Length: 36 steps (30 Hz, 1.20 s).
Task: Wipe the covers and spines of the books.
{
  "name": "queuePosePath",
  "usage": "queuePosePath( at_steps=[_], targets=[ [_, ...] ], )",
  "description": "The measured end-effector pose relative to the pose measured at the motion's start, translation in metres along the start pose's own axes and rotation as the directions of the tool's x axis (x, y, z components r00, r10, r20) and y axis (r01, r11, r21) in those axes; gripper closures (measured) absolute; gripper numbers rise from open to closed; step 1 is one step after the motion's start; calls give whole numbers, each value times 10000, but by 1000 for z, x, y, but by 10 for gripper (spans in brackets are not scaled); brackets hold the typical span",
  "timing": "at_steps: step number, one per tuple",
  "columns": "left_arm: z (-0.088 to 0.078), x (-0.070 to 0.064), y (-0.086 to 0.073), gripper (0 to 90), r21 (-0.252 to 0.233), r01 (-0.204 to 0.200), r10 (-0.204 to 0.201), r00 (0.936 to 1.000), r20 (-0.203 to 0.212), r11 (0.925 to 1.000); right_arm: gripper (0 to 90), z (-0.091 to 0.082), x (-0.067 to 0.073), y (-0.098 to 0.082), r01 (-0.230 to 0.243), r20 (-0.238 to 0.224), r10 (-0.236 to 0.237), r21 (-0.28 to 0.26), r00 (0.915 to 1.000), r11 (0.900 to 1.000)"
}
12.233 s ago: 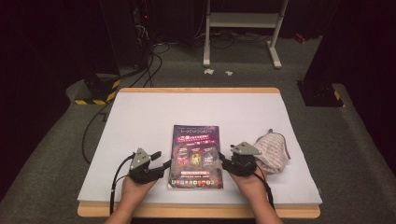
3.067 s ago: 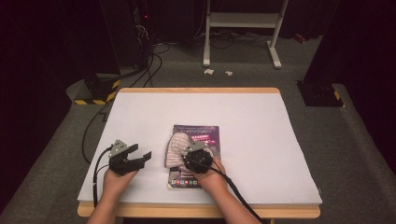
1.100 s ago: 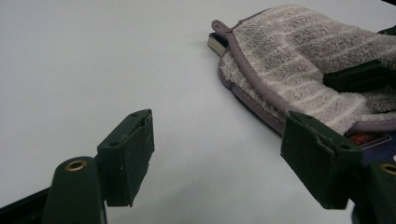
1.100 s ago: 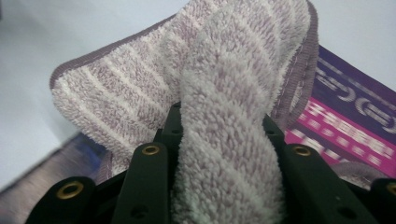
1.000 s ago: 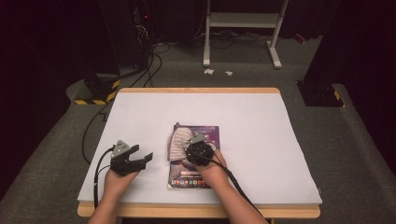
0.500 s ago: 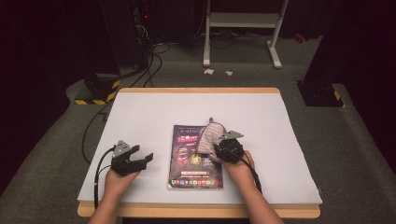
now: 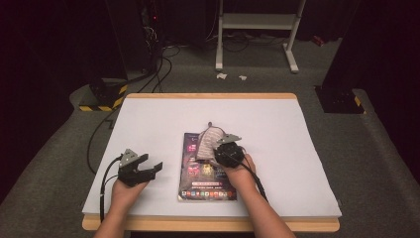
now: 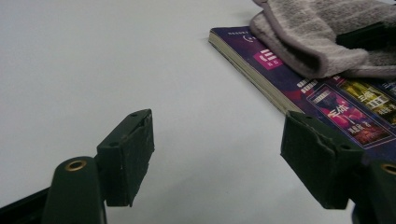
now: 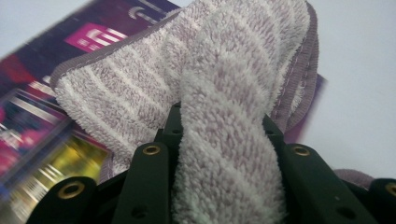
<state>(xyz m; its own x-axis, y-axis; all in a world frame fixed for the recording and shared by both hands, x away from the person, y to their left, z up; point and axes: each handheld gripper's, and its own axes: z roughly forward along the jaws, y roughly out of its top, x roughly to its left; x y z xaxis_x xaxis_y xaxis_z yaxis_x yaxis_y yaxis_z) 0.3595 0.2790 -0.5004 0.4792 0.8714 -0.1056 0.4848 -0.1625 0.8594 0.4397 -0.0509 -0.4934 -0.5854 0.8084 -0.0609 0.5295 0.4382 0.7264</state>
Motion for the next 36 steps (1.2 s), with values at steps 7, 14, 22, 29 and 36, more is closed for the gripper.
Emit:
queuePosePath(
  at_steps=[7, 14, 22, 29, 36],
  targets=[
    [-1, 0, 0, 260, -71, 26, -26, 10000, 56, 10000, 661, 16, 31, 19, 461, -357, -460, 27, 9983, 9989],
    [-1, 0, 0, 260, -68, 13, -12, 10000, 73, 10000, 661, 33, 61, 40, 1002, -628, -997, 44, 9930, 9950],
    [0, 0, 0, 260, 5, -22, 22, 10000, 60, 10000, 658, 32, 48, 39, 806, -563, -796, 154, 9952, 9966],
    [0, 0, 0, 260, 28, -48, 48, 10000, 45, 10000, 657, 20, 15, 23, 231, -144, -229, 170, 9996, 9996],
    [-1, 1, 0, 260, -34, -16, 16, 10000, -3, 10000, 657, -1, -29, 1, -590, 451, 580, 200, 9973, 9981]
  ],
)
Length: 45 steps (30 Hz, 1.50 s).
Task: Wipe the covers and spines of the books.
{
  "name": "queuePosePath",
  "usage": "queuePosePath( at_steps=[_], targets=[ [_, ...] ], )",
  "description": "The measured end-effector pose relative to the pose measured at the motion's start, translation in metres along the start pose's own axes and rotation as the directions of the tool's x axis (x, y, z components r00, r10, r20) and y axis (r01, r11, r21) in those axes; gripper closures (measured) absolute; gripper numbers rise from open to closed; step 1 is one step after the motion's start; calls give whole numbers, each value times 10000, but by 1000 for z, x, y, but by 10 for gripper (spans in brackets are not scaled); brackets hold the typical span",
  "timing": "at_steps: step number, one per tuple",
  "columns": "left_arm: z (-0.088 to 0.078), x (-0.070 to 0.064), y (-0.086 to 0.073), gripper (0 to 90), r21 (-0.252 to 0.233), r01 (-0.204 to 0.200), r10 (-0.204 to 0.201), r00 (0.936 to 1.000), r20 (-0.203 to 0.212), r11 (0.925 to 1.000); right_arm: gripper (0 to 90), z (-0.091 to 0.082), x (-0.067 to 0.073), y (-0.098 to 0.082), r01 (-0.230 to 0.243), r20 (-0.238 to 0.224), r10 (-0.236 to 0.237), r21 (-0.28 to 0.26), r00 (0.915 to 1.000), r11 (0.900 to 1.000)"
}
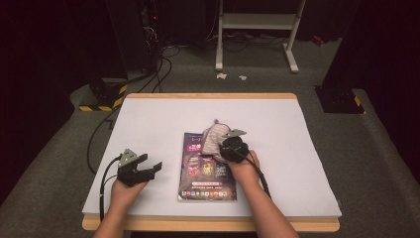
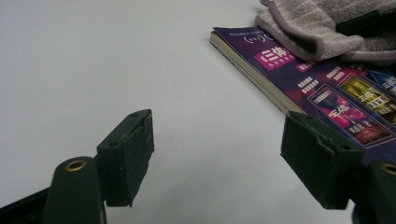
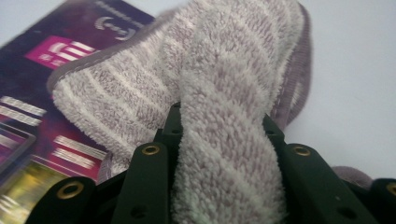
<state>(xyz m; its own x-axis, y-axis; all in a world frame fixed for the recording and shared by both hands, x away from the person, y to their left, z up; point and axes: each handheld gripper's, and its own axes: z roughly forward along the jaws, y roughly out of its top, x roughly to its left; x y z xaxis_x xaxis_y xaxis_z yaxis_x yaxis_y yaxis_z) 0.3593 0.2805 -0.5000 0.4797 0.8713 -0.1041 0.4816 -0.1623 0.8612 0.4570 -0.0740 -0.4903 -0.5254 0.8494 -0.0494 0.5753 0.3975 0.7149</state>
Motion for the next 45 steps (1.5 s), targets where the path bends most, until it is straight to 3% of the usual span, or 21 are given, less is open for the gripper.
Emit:
queuePosePath(
  at_steps=[4, 7, 13, 21, 25, 28, 30, 38, 39, 40, 45],
  targets=[
    [0, 0, 0, 260, -21, -5, 5, 10000, -15, 10000, 656, -6, -21, -7, -545, 217, 546, -68, 9983, 9985],
    [1, 0, 0, 260, 96, -33, 33, 10000, -7, 9999, 656, -4, -26, -7, -720, 179, 722, -122, 9972, 9973],
    [1, -2, 0, 260, 76, -34, 34, 10000, 30, 10000, 655, 4, -29, 0, -848, 133, 850, -145, 9963, 9963],
    [1, 0, 0, 259, 44, -19, 19, 10000, 81, 10000, 659, 26, -25, 24, -730, 148, 728, 104, 9972, 9973],
    [1, 0, 0, 259, 37, -9, 9, 10000, 96, 10000, 670, 34, -11, 35, -437, 211, 433, 204, 9988, 9988],
    [2, -1, -1, 258, 40, -21, 21, 9999, 127, 10000, 671, 41, 10, 43, 53, 11, -53, 222, 10000, 9997],
    [2, -1, 0, 259, 50, 3, -4, 9999, 158, 10000, 672, 43, 15, 45, 130, -18, -129, 226, 9999, 9997],
    [2, 0, 0, 258, 64, 13, -14, 9998, 194, 10000, 673, 62, 63, 68, 810, -732, -794, 188, 9942, 9965],
    [2, 0, 0, 259, 64, 13, -14, 9998, 194, 10000, 673, 62, 63, 68, 810, -732, -794, 188, 9942, 9965],
    [2, 0, -1, 258, 61, 28, -30, 9998, 218, 10000, 673, 67, 75, 73, 986, -867, -967, 184, 9915, 9950],
    [3, -1, -1, 258, 52, 27, -28, 9996, 274, 10000, 672, 73, 86, 80, 1091, -928, -1074, 125, 9899, 9940]
  ],
)
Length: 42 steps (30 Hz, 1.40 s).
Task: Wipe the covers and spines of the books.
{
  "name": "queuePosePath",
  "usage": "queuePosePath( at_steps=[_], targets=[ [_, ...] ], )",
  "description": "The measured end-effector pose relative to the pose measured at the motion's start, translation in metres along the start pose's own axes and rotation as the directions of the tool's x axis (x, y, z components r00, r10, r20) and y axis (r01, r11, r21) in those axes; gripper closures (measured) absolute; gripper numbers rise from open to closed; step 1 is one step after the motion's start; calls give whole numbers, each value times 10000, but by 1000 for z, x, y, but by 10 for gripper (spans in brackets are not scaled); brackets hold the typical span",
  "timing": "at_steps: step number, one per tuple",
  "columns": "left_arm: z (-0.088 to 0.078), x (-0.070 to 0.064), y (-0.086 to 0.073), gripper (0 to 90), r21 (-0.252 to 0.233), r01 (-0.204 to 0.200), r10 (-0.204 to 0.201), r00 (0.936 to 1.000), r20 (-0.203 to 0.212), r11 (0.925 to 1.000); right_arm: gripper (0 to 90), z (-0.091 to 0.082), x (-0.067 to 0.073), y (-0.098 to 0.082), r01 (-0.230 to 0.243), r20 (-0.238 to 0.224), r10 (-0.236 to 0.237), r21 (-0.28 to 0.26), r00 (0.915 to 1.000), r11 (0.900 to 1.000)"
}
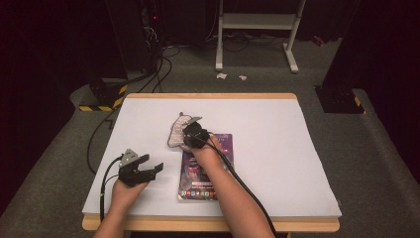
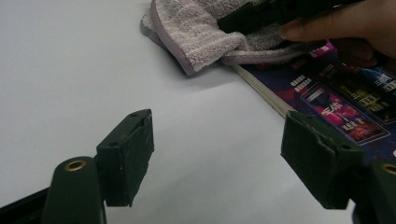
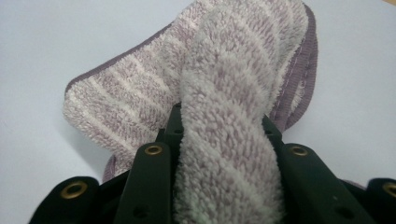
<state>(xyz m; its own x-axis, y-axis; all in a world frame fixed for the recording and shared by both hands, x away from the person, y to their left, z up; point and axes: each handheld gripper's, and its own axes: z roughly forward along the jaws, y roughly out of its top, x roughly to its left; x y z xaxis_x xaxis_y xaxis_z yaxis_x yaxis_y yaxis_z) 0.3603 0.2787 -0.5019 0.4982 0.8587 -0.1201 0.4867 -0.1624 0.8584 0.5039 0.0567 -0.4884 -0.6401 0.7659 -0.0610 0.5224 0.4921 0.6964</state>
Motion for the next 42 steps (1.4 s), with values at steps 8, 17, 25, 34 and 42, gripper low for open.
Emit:
queuePosePath(
  at_steps=[8, 17, 25, 34, 42],
  targets=[
    [0, -1, 0, 259, 27, -88, 88, 10000, -33, 10000, 668, -1, -11, -2, -315, 12, 315, -48, 9995, 9995],
    [2, -2, -1, 258, 123, -118, 119, 9999, -68, 9999, 668, -15, -43, -20, -649, 606, 647, 21, 9961, 9979],
    [1, -2, -1, 259, 121, -136, 137, 9998, -111, 9998, 668, -39, -81, -49, -1198, 1168, 1206, -136, 9858, 9927],
    [2, -4, -1, 258, 195, -210, 212, 9997, -121, 9996, 667, -58, -110, -72, -1653, 1568, 1677, -284, 9733, 9858],
    [4, -7, -1, 258, 185, -279, 281, 9996, -80, 9994, 667, -93, -116, -79, -1732, 1631, 1889, -1057, 9684, 9792]
  ],
)
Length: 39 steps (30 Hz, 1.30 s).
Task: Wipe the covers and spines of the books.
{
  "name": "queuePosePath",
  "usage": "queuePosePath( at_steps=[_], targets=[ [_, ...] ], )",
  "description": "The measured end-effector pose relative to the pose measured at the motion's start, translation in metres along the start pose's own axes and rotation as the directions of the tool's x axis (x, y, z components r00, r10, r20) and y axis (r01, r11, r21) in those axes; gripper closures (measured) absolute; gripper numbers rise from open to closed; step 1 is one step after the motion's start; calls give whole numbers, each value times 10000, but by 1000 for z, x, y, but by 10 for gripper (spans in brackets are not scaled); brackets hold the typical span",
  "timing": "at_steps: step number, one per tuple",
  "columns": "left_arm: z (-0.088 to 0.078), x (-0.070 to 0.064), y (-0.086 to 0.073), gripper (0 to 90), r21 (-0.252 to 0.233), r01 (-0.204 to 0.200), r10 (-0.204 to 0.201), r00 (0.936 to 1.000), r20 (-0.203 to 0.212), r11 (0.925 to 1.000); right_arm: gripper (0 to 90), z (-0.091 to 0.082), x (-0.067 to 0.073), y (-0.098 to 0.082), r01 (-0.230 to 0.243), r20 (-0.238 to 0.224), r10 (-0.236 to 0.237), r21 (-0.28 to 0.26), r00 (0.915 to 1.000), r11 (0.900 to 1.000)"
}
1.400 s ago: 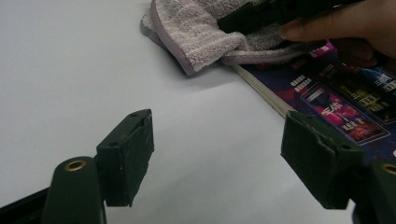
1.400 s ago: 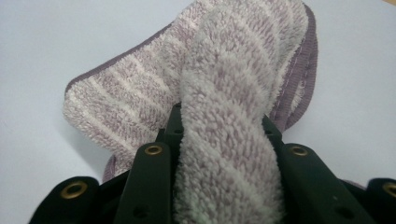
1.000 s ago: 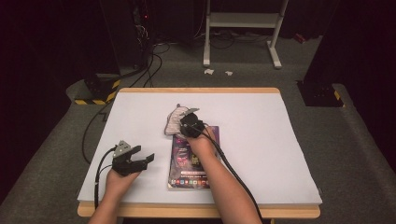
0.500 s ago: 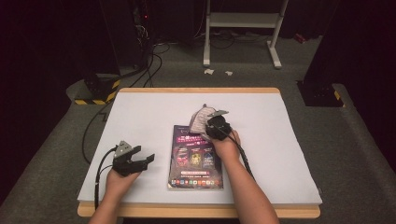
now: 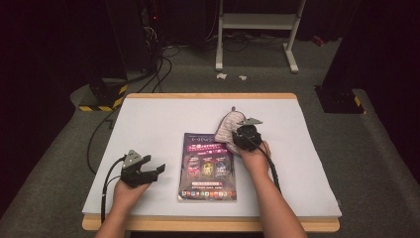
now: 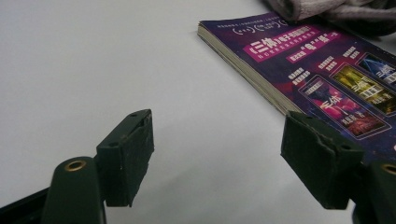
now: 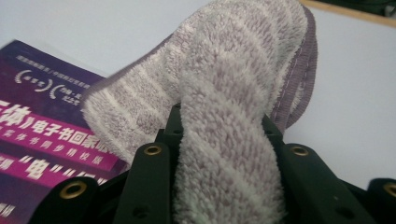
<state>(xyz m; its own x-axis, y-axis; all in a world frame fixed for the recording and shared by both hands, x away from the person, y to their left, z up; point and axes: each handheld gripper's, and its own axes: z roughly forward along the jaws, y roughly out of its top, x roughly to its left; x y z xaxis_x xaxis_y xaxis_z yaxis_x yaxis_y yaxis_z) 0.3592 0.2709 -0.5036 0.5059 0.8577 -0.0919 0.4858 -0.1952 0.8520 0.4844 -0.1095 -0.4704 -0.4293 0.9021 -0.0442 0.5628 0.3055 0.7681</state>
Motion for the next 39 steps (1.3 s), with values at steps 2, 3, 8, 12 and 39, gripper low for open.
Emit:
queuePosePath(
  at_steps=[2, 3, 8, 12, 39],
  targets=[
    [0, -1, 0, 258, 11, -31, 31, 10000, 10, 10000, 668, -6, -1, -1, 94, 42, -93, -91, 9999, 9999],
    [0, -1, 0, 258, 37, -84, 84, 10000, -11, 10000, 668, -18, -3, -3, 46, 23, -46, -322, 10000, 9995],
    [1, -3, 1, 258, 32, -130, 130, 9999, -11, 9999, 668, -39, -10, -13, 34, 44, -31, -638, 10000, 9980],
    [1, -5, 1, 259, 70, -158, 158, 9999, 10, 9999, 668, -56, -16, -24, 10, 100, -2, -833, 10000, 9965],
    [4, -14, 2, 259, 85, -325, 324, 9994, 146, 9994, 659, -115, -58, -100, -604, 926, 675, -775, 9934, 9952]
  ],
)
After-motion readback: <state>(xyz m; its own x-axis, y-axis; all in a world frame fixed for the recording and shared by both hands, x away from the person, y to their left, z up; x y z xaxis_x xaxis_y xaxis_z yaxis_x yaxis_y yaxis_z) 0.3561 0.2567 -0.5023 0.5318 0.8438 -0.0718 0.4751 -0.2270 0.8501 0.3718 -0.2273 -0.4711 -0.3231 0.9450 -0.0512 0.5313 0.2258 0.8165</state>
